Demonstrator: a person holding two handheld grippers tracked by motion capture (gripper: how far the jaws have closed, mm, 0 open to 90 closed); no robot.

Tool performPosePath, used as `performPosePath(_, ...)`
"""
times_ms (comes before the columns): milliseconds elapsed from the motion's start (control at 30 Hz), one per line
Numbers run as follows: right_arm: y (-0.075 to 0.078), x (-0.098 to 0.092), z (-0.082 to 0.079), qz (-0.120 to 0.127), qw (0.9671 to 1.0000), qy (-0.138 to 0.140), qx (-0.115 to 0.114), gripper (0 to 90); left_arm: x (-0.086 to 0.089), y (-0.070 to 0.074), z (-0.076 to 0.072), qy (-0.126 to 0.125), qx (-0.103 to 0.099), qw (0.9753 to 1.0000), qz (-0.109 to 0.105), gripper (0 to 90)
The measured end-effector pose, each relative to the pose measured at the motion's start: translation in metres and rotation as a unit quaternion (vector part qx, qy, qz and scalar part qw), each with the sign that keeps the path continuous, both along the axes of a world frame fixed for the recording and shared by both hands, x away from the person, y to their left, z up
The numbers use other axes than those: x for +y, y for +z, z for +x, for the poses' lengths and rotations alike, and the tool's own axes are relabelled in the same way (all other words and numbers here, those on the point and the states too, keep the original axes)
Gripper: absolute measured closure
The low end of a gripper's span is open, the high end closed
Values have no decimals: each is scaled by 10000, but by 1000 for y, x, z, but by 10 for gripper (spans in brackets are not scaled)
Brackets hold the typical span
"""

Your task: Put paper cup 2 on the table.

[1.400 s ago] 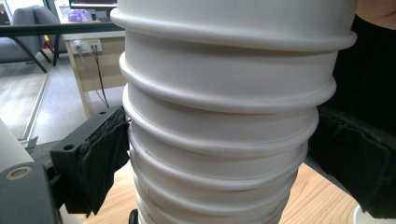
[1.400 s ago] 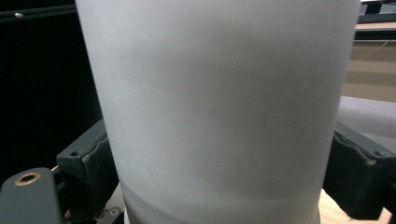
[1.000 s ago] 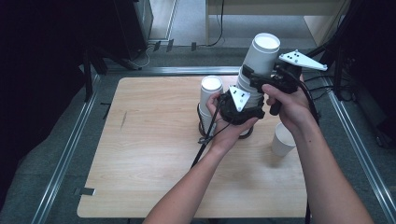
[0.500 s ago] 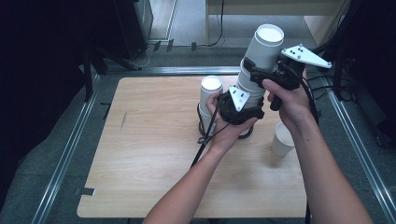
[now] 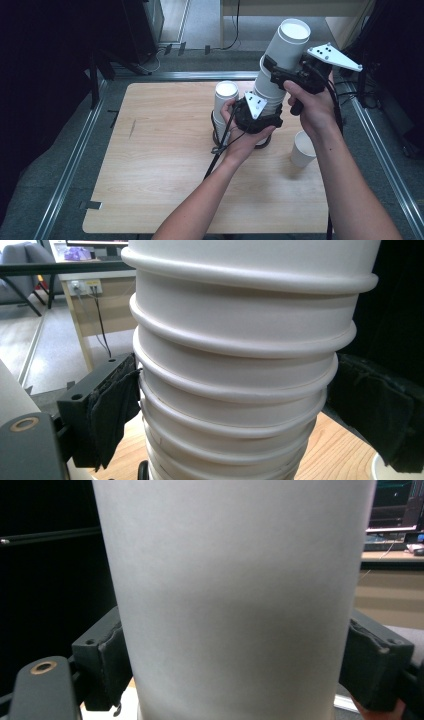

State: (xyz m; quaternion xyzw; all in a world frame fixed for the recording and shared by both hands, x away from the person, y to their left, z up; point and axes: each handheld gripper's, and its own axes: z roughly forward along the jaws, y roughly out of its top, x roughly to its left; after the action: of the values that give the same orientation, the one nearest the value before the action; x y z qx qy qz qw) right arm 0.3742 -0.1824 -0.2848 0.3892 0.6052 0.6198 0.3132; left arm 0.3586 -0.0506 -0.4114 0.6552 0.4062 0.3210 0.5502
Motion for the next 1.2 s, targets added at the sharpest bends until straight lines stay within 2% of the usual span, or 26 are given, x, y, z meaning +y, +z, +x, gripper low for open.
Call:
performPosePath(267, 13, 2, -9, 15, 9997, -95, -222, 146, 0, 0, 0, -15, 1, 10000, -8, 72)
performPosePath(467, 20, -2, -17, -28, 9985, -331, -425, 147, 1, 0, 0, -32, 9, 10000, -9, 73)
performPosePath(667, 28, -7, -28, 92, 9981, -310, -522, 146, 1, 0, 0, -38, 21, 10000, -20, 73)
performPosePath(800, 33, -10, -36, 89, 9977, -326, -584, 146, 1, 0, 0, -44, 23, 10000, -12, 73)
performPosePath(933, 33, -12, -41, 56, 9975, -336, -619, 146, 1, 0, 0, -40, 34, 10000, -16, 73)
performPosePath(1200, 27, -29, -56, 161, 9974, -418, -570, 145, 4, 2, 0, -89, 124, 9999, -72, 78)
